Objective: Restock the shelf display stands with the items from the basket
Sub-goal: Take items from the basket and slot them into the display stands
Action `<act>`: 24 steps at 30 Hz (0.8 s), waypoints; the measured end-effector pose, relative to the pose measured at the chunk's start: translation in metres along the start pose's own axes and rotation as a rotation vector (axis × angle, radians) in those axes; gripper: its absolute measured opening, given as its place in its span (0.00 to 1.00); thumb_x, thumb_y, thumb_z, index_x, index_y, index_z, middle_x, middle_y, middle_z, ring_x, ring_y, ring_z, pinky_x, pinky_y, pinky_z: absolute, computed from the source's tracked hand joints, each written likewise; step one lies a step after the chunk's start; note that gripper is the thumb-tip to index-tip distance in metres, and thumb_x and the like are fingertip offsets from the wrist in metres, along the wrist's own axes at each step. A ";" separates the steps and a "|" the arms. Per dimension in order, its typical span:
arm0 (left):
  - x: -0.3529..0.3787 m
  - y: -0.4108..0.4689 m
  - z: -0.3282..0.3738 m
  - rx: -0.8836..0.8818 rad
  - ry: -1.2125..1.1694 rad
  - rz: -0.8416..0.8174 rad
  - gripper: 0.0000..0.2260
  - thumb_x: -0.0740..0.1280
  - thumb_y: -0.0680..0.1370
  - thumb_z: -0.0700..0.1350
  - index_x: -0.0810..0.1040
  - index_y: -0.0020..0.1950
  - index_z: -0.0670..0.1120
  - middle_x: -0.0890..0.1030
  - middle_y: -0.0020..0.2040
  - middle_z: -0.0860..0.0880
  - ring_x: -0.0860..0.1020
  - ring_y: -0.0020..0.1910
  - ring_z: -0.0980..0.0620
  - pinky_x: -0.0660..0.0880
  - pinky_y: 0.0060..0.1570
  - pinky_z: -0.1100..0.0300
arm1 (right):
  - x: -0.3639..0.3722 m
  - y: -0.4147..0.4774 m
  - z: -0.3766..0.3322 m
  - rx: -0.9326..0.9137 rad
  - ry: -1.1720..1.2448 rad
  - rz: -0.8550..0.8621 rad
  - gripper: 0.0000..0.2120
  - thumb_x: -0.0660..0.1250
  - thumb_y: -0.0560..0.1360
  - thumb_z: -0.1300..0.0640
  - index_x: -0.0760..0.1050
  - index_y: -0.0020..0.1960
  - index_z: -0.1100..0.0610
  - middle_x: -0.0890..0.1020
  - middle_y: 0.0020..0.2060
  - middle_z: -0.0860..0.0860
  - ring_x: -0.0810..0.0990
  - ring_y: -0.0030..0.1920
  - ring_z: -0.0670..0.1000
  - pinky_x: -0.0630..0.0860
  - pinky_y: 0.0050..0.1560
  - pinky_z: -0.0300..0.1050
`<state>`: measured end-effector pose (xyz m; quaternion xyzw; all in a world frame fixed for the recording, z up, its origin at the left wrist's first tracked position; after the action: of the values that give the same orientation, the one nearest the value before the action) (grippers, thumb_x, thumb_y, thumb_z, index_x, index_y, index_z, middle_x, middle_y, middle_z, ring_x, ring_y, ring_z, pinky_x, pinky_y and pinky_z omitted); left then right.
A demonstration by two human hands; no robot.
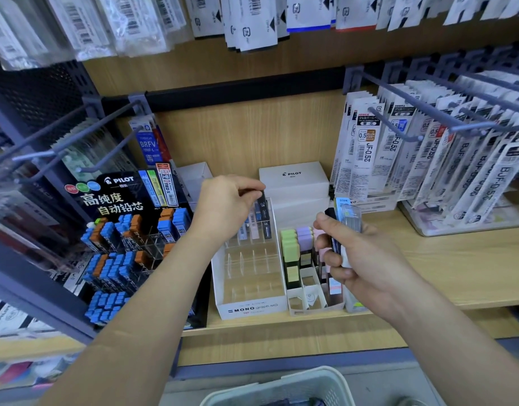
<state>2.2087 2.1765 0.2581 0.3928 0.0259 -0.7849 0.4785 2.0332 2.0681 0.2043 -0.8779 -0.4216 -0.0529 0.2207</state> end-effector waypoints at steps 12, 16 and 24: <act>0.032 -0.028 -0.025 0.014 0.144 -0.178 0.06 0.70 0.75 0.40 0.85 0.50 0.47 0.84 0.45 0.53 0.81 0.44 0.57 0.76 0.53 0.61 | 0.004 -0.005 -0.001 0.036 -0.017 -0.038 0.10 0.70 0.75 0.52 0.78 0.45 0.59 0.75 0.29 0.50 0.66 0.25 0.46 0.60 0.20 0.35; 0.032 -0.031 -0.025 0.042 0.128 -0.099 0.06 0.70 0.75 0.40 0.85 0.49 0.46 0.84 0.44 0.52 0.80 0.43 0.57 0.76 0.52 0.62 | 0.006 -0.006 0.001 0.047 -0.024 -0.037 0.10 0.70 0.75 0.52 0.78 0.46 0.59 0.74 0.29 0.50 0.66 0.25 0.46 0.60 0.21 0.35; 0.042 -0.035 -0.018 0.239 0.186 -0.083 0.07 0.70 0.74 0.36 0.85 0.48 0.44 0.85 0.45 0.49 0.80 0.45 0.52 0.73 0.50 0.65 | 0.010 -0.005 0.003 0.087 0.037 -0.046 0.13 0.68 0.74 0.61 0.78 0.56 0.67 0.74 0.34 0.53 0.68 0.25 0.47 0.62 0.20 0.35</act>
<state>2.1823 2.1723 0.2072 0.5166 -0.0073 -0.7618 0.3908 2.0355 2.0797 0.2059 -0.8565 -0.4394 -0.0556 0.2650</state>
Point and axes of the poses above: each hand's wrist, its own y-axis towards the middle knuckle, its own x-axis out of the palm, z = x × y, the point moved 6 cm from there along y, towards the middle knuckle
